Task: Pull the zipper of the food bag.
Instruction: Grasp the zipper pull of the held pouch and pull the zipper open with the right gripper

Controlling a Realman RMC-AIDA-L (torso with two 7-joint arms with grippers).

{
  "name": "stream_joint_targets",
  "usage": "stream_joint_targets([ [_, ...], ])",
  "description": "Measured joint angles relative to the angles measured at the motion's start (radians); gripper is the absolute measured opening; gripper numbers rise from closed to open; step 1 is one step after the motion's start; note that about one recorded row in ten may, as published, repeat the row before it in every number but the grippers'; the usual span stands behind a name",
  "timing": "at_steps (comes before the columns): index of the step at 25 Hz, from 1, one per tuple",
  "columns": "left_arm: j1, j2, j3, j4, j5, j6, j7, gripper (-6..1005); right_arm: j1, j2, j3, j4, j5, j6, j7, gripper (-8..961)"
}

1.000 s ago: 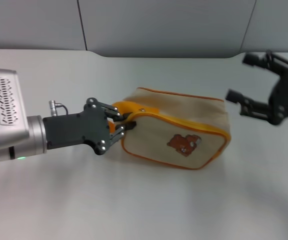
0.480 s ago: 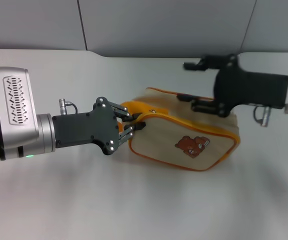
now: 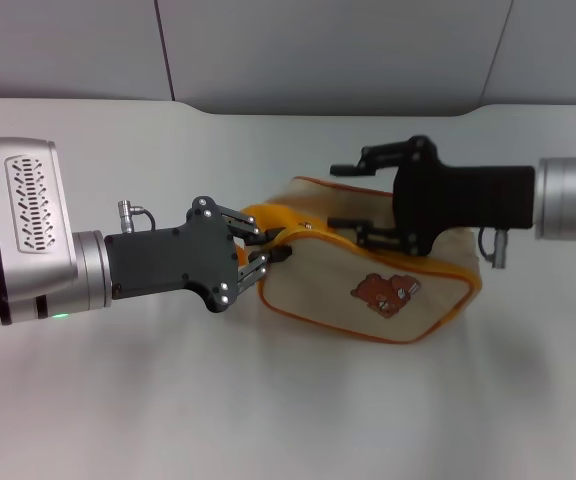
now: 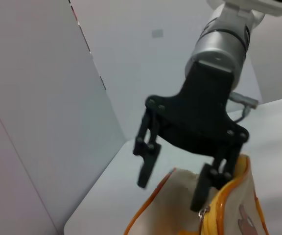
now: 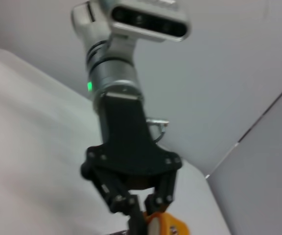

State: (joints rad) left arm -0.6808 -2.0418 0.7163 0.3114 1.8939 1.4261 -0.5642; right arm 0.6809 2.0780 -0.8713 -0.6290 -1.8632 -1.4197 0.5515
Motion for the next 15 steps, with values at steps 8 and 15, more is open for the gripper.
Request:
stream_joint_targets([
  [8, -0.001, 0.000, -0.003, 0.000, 0.000, 0.001, 0.000, 107, 0.003, 0.004, -0.066, 0.012, 0.002, 0.030, -0.011, 481],
  [15, -0.007, -0.001, -0.006, 0.000, 0.000, -0.005, 0.000, 107, 0.005, 0.007, -0.091, 0.033, 0.023, 0.032, -0.025, 482],
])
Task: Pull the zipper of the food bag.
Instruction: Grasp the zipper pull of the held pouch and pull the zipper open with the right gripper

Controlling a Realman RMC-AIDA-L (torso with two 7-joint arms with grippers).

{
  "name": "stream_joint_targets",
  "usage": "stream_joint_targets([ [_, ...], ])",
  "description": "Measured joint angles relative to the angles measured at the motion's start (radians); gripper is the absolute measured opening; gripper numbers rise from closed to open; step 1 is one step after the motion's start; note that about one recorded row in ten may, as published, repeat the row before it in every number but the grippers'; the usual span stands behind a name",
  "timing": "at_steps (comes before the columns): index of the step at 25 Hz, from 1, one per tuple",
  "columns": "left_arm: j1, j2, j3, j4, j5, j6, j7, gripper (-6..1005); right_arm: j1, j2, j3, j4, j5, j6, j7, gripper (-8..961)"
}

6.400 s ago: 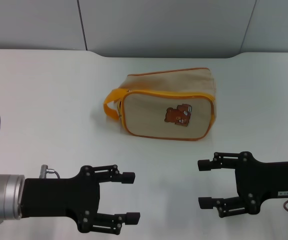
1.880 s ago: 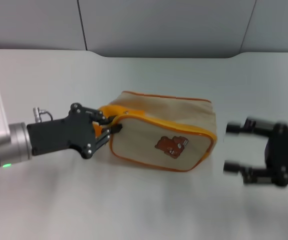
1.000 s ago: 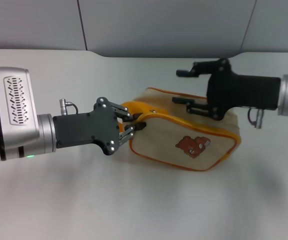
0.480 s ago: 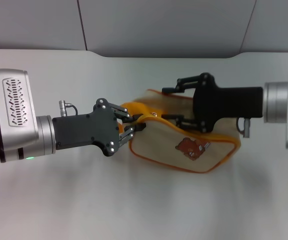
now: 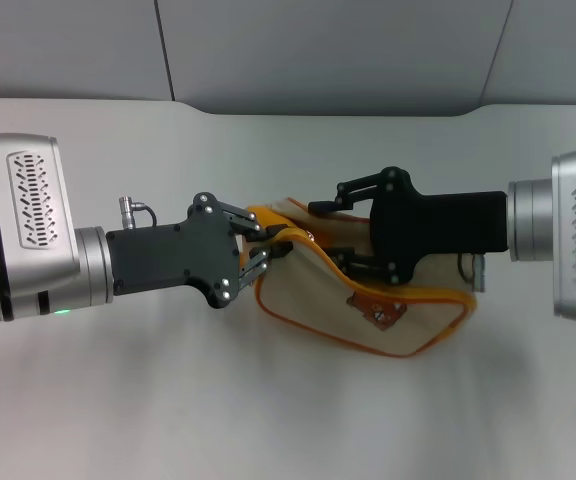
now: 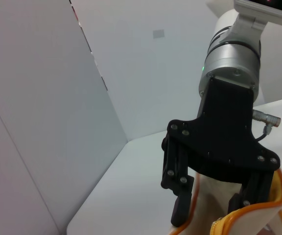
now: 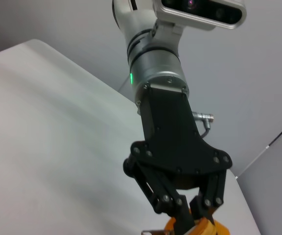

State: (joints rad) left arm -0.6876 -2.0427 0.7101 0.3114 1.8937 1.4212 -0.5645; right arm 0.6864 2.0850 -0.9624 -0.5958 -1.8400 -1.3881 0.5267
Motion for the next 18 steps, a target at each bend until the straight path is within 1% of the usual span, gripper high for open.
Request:
stream_joint_targets([
  [5, 0.007, 0.000, -0.003, 0.000, -0.003, 0.002, 0.000, 103, -0.013, 0.001, -0.001, 0.018, 0.053, -0.001, -0.041, 389],
  [18, 0.010, 0.001, -0.003, 0.000, -0.003, 0.002, -0.005, 98, -0.035, 0.003, -0.012, 0.025, 0.078, -0.010, -0.056, 393],
])
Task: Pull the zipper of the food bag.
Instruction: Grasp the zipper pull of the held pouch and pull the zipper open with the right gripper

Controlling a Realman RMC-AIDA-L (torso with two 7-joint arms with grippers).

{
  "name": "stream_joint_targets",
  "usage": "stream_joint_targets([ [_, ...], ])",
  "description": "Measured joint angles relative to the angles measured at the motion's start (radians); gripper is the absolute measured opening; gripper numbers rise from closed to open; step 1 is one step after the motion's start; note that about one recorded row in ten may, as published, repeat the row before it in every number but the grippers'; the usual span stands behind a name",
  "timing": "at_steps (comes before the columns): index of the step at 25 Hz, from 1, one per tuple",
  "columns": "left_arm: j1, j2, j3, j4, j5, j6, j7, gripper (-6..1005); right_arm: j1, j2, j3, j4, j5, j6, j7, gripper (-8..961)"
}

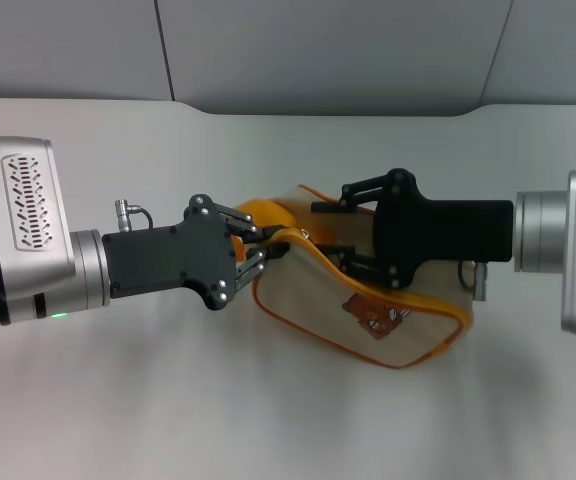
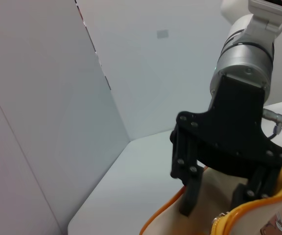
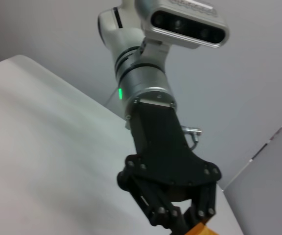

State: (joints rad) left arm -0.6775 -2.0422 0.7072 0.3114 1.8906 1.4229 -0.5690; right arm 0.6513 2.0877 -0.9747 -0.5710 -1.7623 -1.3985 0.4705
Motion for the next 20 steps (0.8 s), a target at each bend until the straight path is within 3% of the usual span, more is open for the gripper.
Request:
stream_joint_targets([
  [9, 0.000, -0.001, 0.003, 0.000, 0.000, 0.003, 0.003, 110, 0.014, 0.000, -0.028, 0.026, 0.000, 0.008, 0.000, 394],
  [12, 0.000, -0.001, 0.002, 0.000, 0.000, 0.004, 0.003, 113, 0.014, 0.000, -0.028, 0.027, 0.000, 0.014, 0.001, 269],
  [20, 0.001, 0.000, 0.002, 0.000, 0.001, 0.003, 0.004, 124, 0.024, 0.000, -0.031, 0.047, 0.001, 0.038, 0.006, 221],
])
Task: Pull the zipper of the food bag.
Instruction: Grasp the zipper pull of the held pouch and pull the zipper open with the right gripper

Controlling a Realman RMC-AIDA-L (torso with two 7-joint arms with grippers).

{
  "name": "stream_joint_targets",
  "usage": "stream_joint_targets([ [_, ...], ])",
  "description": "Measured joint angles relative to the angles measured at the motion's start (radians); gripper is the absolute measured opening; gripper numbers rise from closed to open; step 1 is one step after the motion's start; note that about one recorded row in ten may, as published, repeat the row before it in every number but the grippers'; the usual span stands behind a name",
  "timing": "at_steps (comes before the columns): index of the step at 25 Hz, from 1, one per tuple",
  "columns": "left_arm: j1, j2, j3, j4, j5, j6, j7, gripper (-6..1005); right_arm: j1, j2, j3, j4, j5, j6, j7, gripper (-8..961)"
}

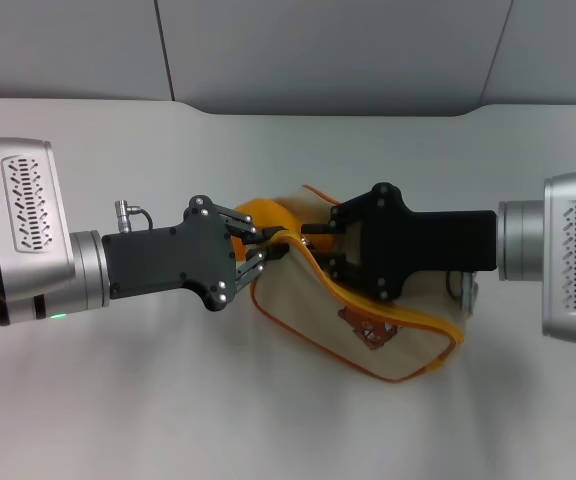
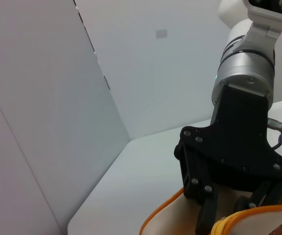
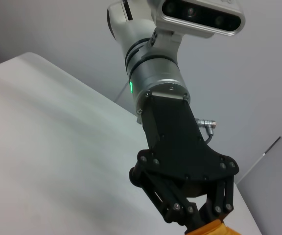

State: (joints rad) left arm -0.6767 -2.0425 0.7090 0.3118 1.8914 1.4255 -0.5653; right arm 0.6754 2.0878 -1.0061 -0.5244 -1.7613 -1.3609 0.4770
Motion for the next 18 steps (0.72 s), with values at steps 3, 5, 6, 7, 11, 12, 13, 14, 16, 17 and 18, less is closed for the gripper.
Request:
stream_joint_targets([
  [3, 0.000, 0.000, 0.000, 0.001, 0.000, 0.000, 0.000, 128, 0.012, 0.000, 0.000, 0.020, 0.000, 0.012, 0.000, 188],
  [5, 0.000, -0.001, 0.000, 0.002, 0.000, 0.000, 0.000, 130, 0.020, 0.000, 0.000, 0.033, 0.000, 0.021, -0.001, 165],
  [6, 0.000, -0.001, 0.000, 0.002, 0.000, 0.000, 0.001, 132, 0.020, 0.000, 0.000, 0.033, 0.000, 0.021, -0.001, 154],
  [7, 0.000, -0.001, -0.001, 0.002, 0.000, 0.000, 0.001, 133, 0.021, 0.000, 0.000, 0.035, 0.000, 0.022, -0.002, 143],
  [11, 0.003, -0.004, -0.002, 0.003, 0.000, -0.001, 0.001, 138, 0.022, 0.000, 0.000, 0.037, 0.000, 0.024, -0.002, 98],
  [12, 0.003, -0.004, -0.002, 0.003, 0.000, -0.001, 0.001, 139, 0.023, 0.000, 0.000, 0.037, 0.000, 0.025, -0.001, 86],
  [13, 0.004, -0.004, -0.002, 0.003, 0.000, -0.002, 0.001, 141, 0.022, 0.000, 0.000, 0.037, 0.000, 0.026, -0.001, 75],
  [14, 0.005, -0.004, -0.002, 0.003, 0.000, -0.003, 0.001, 142, 0.019, 0.000, 0.001, 0.034, 0.001, 0.025, -0.001, 64],
  [16, 0.006, -0.004, -0.003, 0.003, 0.000, -0.003, 0.001, 144, 0.017, -0.001, 0.001, 0.032, 0.001, 0.024, 0.000, 38],
  [17, 0.007, -0.004, -0.004, 0.003, 0.000, -0.003, 0.001, 146, 0.016, -0.002, 0.001, 0.031, 0.000, 0.022, 0.001, 26],
  [18, 0.008, -0.004, -0.005, 0.002, 0.000, -0.003, 0.001, 147, 0.015, -0.003, 0.001, 0.030, -0.001, 0.019, 0.004, 13],
])
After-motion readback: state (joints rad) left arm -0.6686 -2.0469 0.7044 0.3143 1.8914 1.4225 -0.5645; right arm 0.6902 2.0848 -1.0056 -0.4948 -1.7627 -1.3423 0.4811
